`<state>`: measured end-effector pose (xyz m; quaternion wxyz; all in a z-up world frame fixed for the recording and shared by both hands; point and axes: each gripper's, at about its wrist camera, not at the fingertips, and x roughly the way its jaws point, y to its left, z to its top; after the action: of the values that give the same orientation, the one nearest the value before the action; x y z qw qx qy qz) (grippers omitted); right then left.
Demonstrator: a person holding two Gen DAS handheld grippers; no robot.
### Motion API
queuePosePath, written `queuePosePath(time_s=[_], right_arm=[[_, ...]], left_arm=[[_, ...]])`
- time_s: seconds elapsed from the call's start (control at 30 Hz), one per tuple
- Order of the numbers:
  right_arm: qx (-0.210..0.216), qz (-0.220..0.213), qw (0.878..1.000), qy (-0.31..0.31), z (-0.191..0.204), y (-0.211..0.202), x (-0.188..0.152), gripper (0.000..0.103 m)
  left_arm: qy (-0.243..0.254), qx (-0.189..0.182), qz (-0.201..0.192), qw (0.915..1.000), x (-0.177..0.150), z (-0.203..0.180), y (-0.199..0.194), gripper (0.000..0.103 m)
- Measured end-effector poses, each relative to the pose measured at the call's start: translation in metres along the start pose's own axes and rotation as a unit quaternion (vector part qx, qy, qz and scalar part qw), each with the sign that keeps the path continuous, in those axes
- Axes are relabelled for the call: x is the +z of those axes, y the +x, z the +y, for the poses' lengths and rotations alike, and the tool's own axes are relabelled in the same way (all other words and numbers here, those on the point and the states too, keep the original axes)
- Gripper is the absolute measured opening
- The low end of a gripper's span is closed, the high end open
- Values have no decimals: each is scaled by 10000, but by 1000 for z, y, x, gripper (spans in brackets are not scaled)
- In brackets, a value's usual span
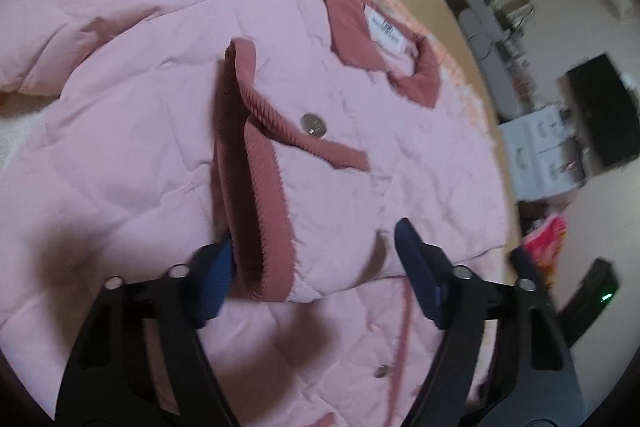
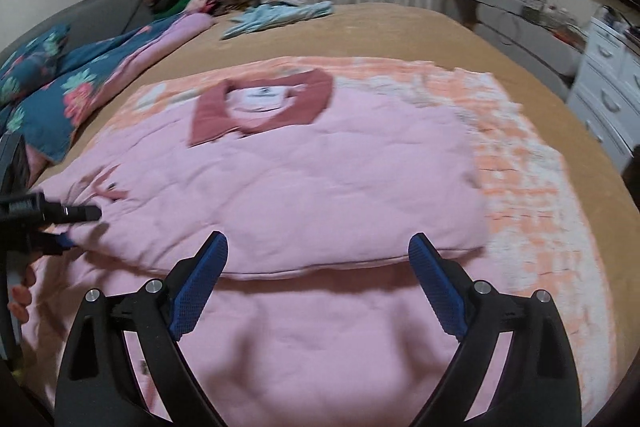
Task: Fold large clothes
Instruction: 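Grasp the folded sleeve's corduroy cuff with the left gripper and straighten it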
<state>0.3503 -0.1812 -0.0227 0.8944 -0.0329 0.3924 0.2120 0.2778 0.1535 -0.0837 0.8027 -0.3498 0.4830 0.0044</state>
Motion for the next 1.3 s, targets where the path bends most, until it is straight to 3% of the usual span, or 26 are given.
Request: queuePosePath(time_s=[0.07, 0.1, 0.2, 0.43, 0.57, 1.03, 1.3], right_arm=[[-54, -34, 9999, 86, -12, 1, 0, 91], [-74, -51, 9999, 113, -17, 1, -1, 91], [-207, -94, 9997, 116, -25, 1, 1, 91], [-283, -256, 9989, 258, -43, -2, 9, 91], [-329, -238, 9989, 231, -44, 3, 12, 91], [-218, 413, 9986, -255, -19, 51, 7, 91], [-180, 1060, 9934, 390, -39, 82, -8, 92]], left_arm=[[346, 382, -65, 9986, -1, -7, 1, 44], [507, 430, -142, 9977, 0, -10, 0, 34], [848, 486, -457, 9942, 5, -17, -15, 17], [1242, 442, -1324, 9824, 34, -42, -70, 12], [1454, 598, -1579, 9749, 38, -48, -83, 12], [1319, 1236, -911, 9793, 22, 10, -24, 12], [1371, 1326, -783, 9785, 16, 15, -13, 13]])
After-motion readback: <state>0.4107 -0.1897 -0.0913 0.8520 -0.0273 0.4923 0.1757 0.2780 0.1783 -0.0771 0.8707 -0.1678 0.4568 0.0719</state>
